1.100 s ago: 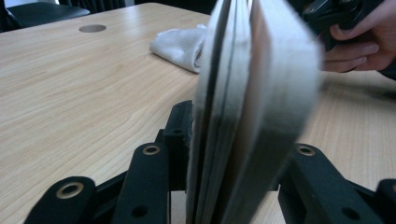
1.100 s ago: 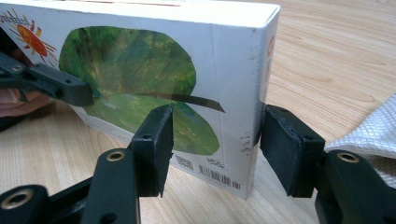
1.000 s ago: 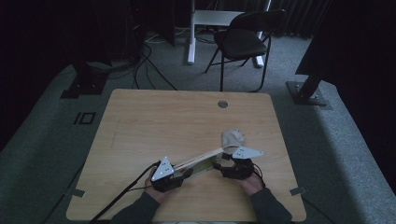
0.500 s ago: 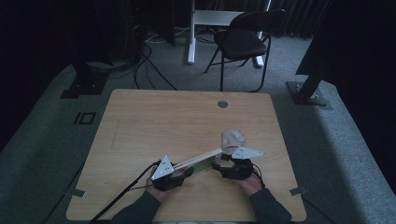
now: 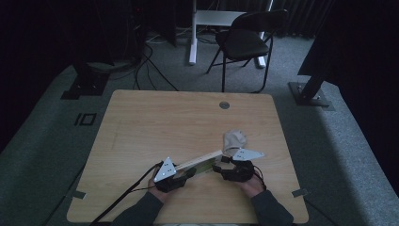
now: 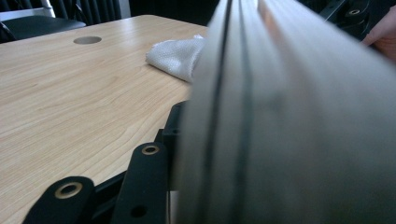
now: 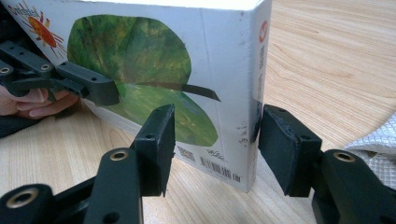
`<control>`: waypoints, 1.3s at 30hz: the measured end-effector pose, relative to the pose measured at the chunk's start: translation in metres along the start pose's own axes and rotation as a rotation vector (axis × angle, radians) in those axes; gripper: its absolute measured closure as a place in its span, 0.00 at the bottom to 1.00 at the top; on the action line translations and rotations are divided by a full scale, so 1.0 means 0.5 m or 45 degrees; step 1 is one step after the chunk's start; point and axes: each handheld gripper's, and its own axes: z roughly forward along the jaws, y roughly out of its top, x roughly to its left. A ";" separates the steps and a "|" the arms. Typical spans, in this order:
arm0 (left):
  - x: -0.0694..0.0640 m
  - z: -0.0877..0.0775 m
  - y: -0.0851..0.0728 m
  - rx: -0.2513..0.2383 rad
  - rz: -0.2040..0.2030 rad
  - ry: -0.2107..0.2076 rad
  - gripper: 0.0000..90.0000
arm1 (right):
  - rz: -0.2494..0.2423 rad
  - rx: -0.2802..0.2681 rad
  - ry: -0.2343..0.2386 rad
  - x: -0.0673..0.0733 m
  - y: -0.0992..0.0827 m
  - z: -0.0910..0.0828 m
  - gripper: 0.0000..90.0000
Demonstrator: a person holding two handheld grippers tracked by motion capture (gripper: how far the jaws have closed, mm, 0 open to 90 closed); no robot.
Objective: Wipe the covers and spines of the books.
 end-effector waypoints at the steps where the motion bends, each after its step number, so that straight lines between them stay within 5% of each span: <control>1: 0.000 0.000 0.000 0.001 -0.003 -0.007 0.74 | 0.000 0.000 0.000 0.000 0.000 0.000 0.52; 7: 0.002 0.001 -0.001 0.013 -0.016 -0.015 0.75 | -0.001 0.003 0.002 -0.001 0.000 0.000 0.52; 18: -0.008 0.000 -0.003 0.035 0.048 -0.008 0.81 | -0.008 -0.005 -0.014 -0.007 0.000 -0.008 0.51; 32: -0.008 0.002 -0.004 0.040 0.028 0.008 0.79 | 0.019 -0.066 -0.132 -0.038 0.014 -0.048 0.51; 39: -0.010 0.003 -0.004 0.044 0.031 0.013 0.79 | 0.028 -0.080 -0.254 -0.063 0.032 -0.073 0.52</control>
